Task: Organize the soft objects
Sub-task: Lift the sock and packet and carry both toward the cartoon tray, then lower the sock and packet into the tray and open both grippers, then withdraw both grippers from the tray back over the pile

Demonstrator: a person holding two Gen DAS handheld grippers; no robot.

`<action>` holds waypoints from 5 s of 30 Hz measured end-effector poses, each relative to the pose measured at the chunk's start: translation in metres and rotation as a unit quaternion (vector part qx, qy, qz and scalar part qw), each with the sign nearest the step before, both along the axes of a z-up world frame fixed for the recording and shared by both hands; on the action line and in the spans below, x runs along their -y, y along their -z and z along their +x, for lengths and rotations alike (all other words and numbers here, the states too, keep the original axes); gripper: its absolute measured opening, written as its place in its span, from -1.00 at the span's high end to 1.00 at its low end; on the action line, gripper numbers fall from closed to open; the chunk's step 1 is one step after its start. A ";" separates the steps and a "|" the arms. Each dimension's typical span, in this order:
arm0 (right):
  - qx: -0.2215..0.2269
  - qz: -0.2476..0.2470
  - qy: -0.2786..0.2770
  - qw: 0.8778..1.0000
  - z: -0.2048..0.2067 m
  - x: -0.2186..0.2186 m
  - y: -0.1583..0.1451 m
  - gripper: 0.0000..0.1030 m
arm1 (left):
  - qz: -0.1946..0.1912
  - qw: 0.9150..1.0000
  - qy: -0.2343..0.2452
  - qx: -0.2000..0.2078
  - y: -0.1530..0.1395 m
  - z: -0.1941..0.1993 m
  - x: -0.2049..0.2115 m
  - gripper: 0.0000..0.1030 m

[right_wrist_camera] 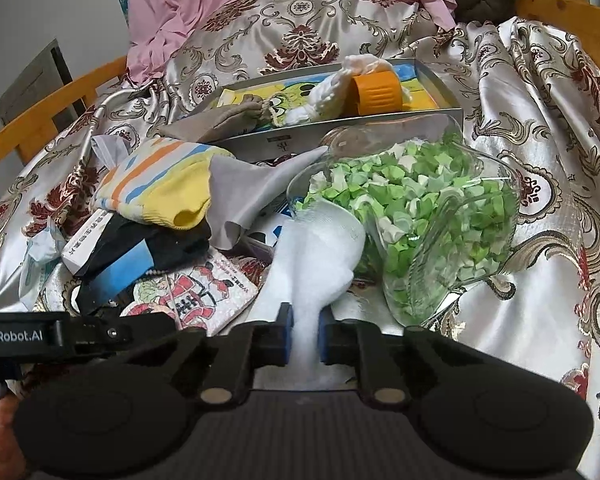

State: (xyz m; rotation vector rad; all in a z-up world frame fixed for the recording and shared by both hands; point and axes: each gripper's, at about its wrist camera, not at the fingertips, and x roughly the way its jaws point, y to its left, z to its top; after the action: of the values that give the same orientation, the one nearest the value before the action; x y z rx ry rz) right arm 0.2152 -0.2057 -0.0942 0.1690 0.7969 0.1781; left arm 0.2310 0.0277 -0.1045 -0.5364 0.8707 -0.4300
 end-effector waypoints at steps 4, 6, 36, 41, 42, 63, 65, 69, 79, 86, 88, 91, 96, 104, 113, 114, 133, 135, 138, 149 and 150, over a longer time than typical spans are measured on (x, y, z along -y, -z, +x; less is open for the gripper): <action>0.002 -0.002 -0.001 1.000 -0.004 -0.001 -0.004 0.85 | 0.001 1.000 0.003 0.001 -0.004 -0.006 0.004 0.64; 0.005 0.000 -0.003 1.000 -0.009 0.000 -0.007 0.86 | 0.004 1.000 0.002 -0.002 -0.007 -0.011 0.006 0.68; 0.125 0.033 -0.046 0.991 -0.031 0.023 -0.089 0.88 | 0.094 0.985 -0.143 0.023 -0.142 -0.009 0.024 0.73; 0.155 0.018 -0.073 0.985 0.037 0.022 -0.108 0.87 | 0.123 0.979 -0.139 0.080 -0.165 0.068 0.020 0.72; 0.163 0.011 -0.082 0.983 0.056 0.023 -0.113 0.87 | 0.121 0.979 -0.132 0.093 -0.165 0.087 0.019 0.72; 0.069 -0.038 -0.158 0.984 0.326 0.035 -0.095 0.88 | 0.111 0.993 -0.025 0.040 -0.122 0.321 0.043 0.72; 0.061 -0.046 -0.170 0.983 0.334 0.034 -0.096 0.88 | 0.104 0.993 -0.033 0.037 -0.113 0.327 0.044 0.72; 0.068 -0.096 -0.202 0.972 0.340 0.026 -0.088 0.88 | 0.081 0.994 -0.045 0.051 -0.084 0.340 0.041 0.72; 0.024 -0.110 -0.221 0.969 0.360 0.026 -0.066 0.87 | 0.023 0.997 -0.067 0.036 -0.040 0.361 0.037 0.72; 0.014 -0.070 -0.229 0.971 0.352 0.030 -0.059 0.86 | 0.012 0.998 -0.046 0.038 -0.029 0.361 0.050 0.71; 0.005 -0.061 -0.234 0.970 0.350 0.027 -0.057 0.84 | 0.006 0.998 -0.048 0.039 -0.028 0.362 0.050 0.71; 0.004 -0.059 -0.233 0.971 0.346 0.025 -0.054 0.76 | 0.000 0.998 -0.050 0.039 -0.026 0.362 0.050 0.70; 0.001 -0.044 -0.211 0.976 0.345 0.028 -0.051 0.57 | 0.002 0.998 -0.055 0.038 -0.024 0.362 0.046 0.65; -0.004 -0.010 -0.182 0.983 0.344 0.034 -0.043 0.28 | 0.002 0.998 -0.060 0.032 -0.022 0.358 0.040 0.61; 0.017 0.040 -0.169 0.985 0.339 0.041 -0.058 0.02 | -0.001 0.997 -0.074 0.023 -0.026 0.353 0.034 0.40; 0.020 0.042 -0.167 0.985 0.339 0.041 -0.061 -0.04 | -0.002 0.997 -0.076 0.022 -0.026 0.353 0.034 0.32; 0.032 0.160 -0.152 0.975 0.289 0.057 -0.096 -0.48 | -0.009 0.995 -0.098 0.026 -0.039 0.333 0.020 -0.31; 0.036 0.164 -0.143 0.975 0.277 0.060 -0.093 -0.50 | -0.006 0.995 -0.097 0.029 -0.040 0.328 0.018 -0.36; 0.038 0.181 -0.124 0.975 0.260 0.064 -0.089 -0.53 | -0.001 0.995 -0.097 0.035 -0.043 0.319 0.015 -0.44; 0.099 0.115 -0.100 0.983 0.200 0.062 -0.097 -0.87 | 0.044 0.992 -0.084 0.086 -0.068 0.265 0.012 -0.90; 0.104 0.107 -0.100 0.984 0.194 0.061 -0.099 -0.90 | 0.048 0.991 -0.088 0.092 -0.071 0.258 0.011 -0.94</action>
State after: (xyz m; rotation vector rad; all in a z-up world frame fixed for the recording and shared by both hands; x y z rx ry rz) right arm 0.4095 -0.2665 0.0053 0.2697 0.5853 0.4657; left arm 0.4891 0.0163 -0.0333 -0.4714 0.6569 -0.2697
